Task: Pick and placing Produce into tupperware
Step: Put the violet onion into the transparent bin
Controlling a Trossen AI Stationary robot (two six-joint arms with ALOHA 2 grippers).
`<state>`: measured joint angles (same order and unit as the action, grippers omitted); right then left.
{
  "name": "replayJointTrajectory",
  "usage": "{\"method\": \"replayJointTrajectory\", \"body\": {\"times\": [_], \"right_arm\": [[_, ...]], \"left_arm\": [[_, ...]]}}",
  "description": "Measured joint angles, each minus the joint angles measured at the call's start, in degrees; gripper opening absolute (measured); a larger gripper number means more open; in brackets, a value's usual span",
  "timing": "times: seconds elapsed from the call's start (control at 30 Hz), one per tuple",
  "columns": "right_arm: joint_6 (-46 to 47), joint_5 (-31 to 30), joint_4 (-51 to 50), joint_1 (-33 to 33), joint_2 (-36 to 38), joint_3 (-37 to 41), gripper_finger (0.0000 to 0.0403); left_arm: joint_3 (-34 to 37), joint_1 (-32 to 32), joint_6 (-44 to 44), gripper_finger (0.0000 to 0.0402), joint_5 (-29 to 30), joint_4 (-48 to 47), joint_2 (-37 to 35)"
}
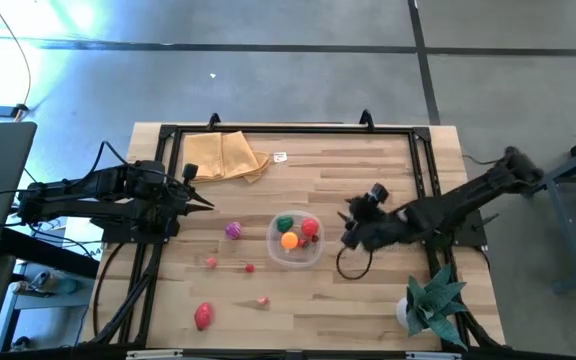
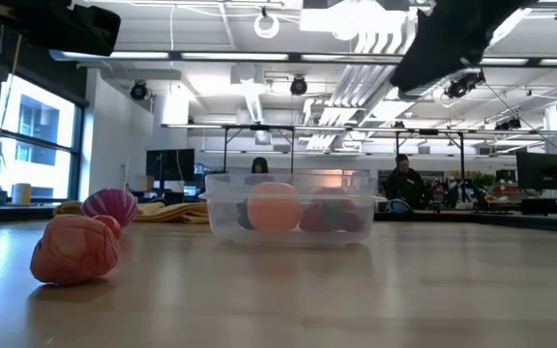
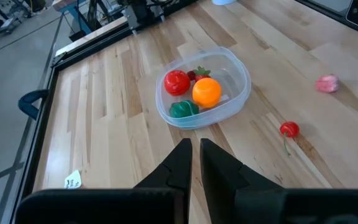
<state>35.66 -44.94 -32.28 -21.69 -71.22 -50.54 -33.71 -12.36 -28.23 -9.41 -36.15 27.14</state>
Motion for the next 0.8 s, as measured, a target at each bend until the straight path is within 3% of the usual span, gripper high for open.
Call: {"method": "replayJointTrajectory", "body": {"times": [0.07, 0.2, 0.33, 0.43, 0.63, 0.8], "right_arm": [[-8.16, 5.58, 12.42, 4.33, 5.78, 6.54, 0.0189], [-24.46, 22.51, 30.64, 16.86, 16.07, 14.74, 0.0188], [-28.76, 42.08, 30.71, 28.57, 21.73, 16.35, 0.0188], [-34.09, 52.44, 27.10, 30.73, 22.64, 16.67, 0.0188], [-47.93, 55.95, 21.54, 28.86, 23.76, 16.67, 0.0188], [-47.84, 52.77, 20.99, 27.67, 23.83, 16.67, 0.0188]], "left_arm": [[0.00, 0.00, 0.00, 0.0024, 0.00, 0.00, -0.02], [0.00, 0.00, 0.00, 0.0024, 0.00, -0.02, -0.02], [0.01, 0.00, 0.00, 0.0024, 0.00, -0.02, -0.02], [0.00, 0.00, 0.00, 0.0024, -0.02, -0.02, -0.02], [0.00, 0.00, -0.02, 0.0024, -0.01, -0.02, -0.02], [0.00, 0.00, 0.00, 0.0024, 0.00, -0.02, 0.00]]}}
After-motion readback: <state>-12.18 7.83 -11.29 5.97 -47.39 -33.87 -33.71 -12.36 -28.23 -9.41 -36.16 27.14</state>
